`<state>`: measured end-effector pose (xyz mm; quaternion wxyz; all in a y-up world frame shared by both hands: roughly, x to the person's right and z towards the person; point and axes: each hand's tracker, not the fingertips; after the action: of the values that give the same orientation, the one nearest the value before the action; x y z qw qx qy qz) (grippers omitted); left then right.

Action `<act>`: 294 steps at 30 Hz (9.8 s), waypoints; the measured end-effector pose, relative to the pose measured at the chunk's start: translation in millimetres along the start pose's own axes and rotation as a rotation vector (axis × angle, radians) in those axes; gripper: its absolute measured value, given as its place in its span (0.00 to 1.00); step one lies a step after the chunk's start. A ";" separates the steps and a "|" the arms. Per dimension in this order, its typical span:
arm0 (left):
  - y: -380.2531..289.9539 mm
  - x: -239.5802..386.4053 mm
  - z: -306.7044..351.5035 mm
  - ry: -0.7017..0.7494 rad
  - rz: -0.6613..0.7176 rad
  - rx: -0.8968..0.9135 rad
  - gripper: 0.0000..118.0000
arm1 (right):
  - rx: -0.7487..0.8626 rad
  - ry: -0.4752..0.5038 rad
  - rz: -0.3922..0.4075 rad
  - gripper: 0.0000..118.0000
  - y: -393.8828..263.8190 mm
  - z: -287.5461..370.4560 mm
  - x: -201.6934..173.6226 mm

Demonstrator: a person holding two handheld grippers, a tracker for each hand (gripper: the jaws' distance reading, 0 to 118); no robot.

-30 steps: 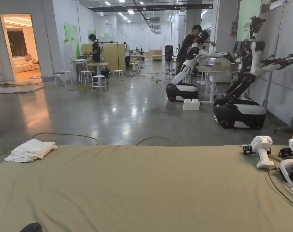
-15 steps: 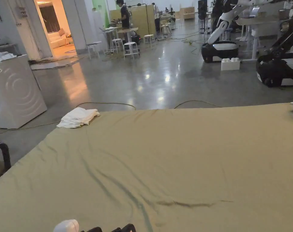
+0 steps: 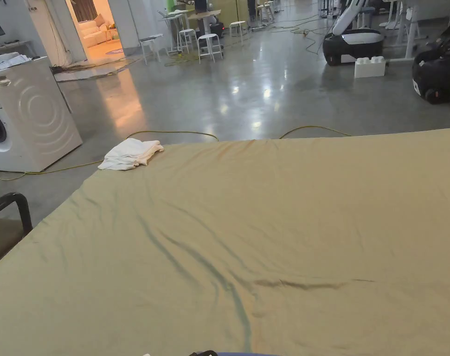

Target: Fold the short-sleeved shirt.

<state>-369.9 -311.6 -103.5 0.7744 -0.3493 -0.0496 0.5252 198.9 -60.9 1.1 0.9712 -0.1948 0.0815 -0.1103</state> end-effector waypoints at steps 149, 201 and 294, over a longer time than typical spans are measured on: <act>-61.1 65.9 -67.9 0.068 -0.233 -0.224 0.73 | -0.801 0.067 0.025 0.00 -147.0 -256.6 -52.3; -94.7 315.4 171.7 0.363 -1.150 0.909 0.36 | 0.255 0.017 0.188 0.00 55.3 -29.2 -17.3; -111.3 337.5 178.0 0.118 -1.058 0.841 0.96 | 0.148 0.233 -0.295 1.00 103.3 0.6 -48.5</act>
<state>-212.5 38.9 -1.7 0.9986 0.0249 0.0370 0.0301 171.2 44.1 -33.7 0.9402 -0.1186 0.1556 -0.2789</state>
